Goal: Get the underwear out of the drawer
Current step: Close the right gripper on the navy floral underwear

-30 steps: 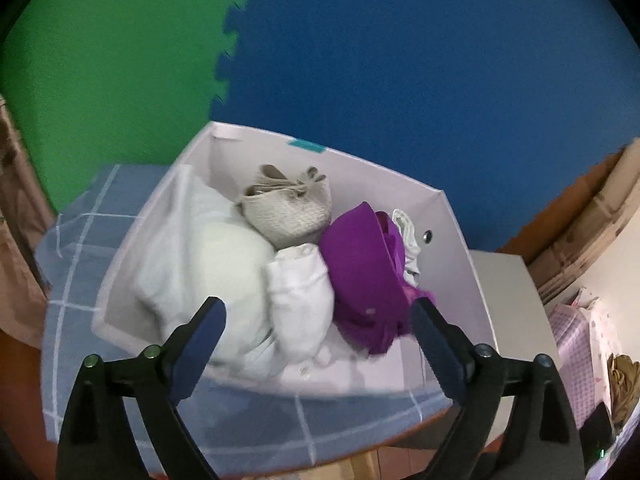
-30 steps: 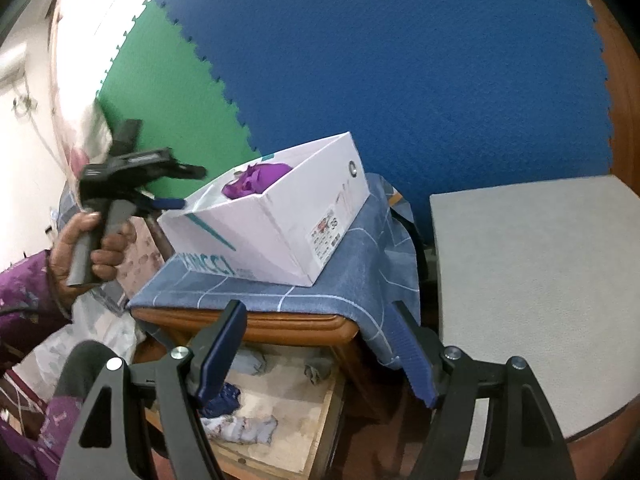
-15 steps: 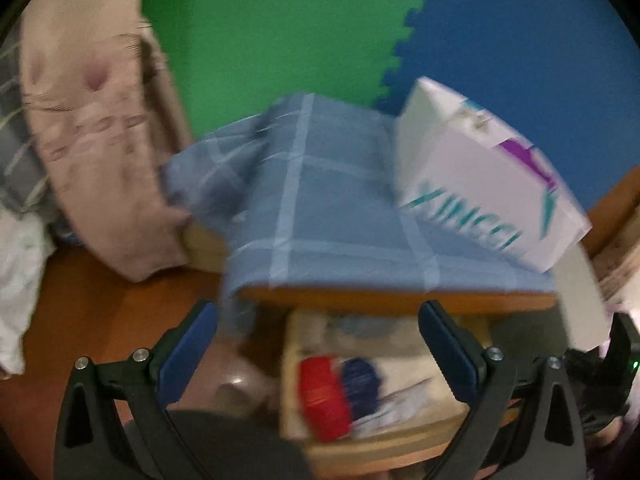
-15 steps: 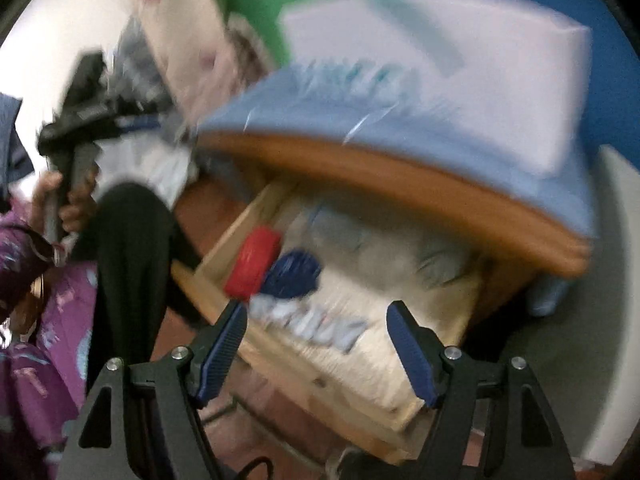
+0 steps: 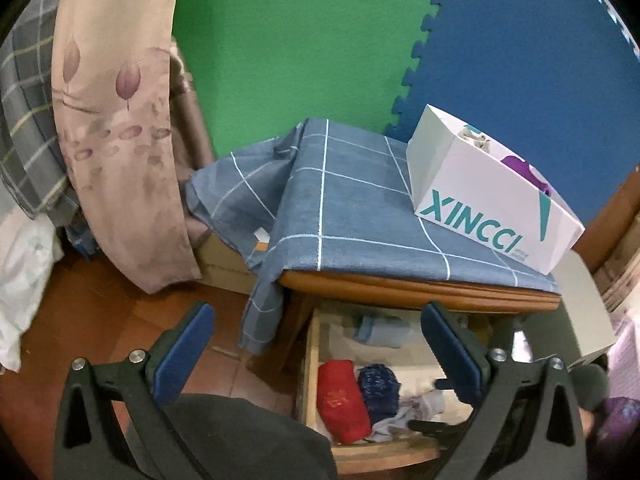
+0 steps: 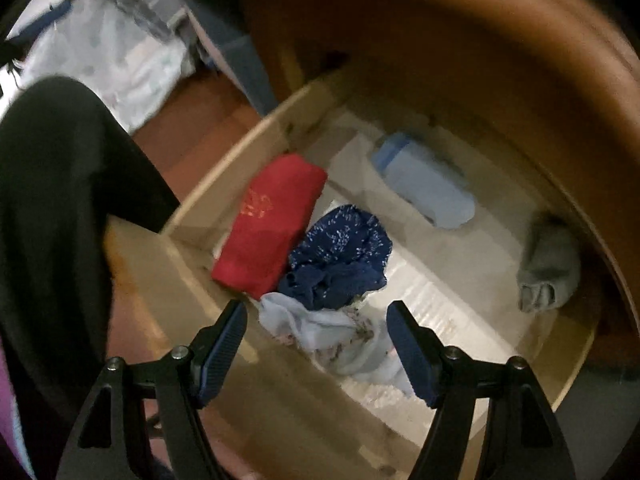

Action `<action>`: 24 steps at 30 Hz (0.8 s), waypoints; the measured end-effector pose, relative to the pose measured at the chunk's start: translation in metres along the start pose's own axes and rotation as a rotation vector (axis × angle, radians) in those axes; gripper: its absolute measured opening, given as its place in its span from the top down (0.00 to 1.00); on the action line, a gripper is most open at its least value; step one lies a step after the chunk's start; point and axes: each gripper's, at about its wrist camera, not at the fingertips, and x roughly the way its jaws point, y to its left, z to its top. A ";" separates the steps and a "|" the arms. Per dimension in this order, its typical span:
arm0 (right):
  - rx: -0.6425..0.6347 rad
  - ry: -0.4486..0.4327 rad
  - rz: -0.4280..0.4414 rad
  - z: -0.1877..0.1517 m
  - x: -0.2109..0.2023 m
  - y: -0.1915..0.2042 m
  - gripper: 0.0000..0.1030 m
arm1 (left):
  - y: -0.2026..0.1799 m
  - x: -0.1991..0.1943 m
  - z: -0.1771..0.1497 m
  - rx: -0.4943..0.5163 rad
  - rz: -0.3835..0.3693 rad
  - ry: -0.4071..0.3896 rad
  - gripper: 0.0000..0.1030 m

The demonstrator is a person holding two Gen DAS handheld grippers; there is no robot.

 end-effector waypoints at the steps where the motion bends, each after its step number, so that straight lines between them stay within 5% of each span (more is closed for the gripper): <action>1: -0.018 0.019 -0.016 0.002 0.006 0.002 0.28 | 0.003 0.000 0.000 -0.014 -0.007 -0.003 0.01; 11: -0.110 0.123 -0.074 0.031 0.047 0.012 0.28 | 0.046 -0.004 0.000 -0.243 -0.123 -0.028 0.01; 24: -0.134 0.276 -0.089 0.047 0.095 0.007 0.28 | 0.040 0.000 0.002 -0.199 -0.101 -0.010 0.01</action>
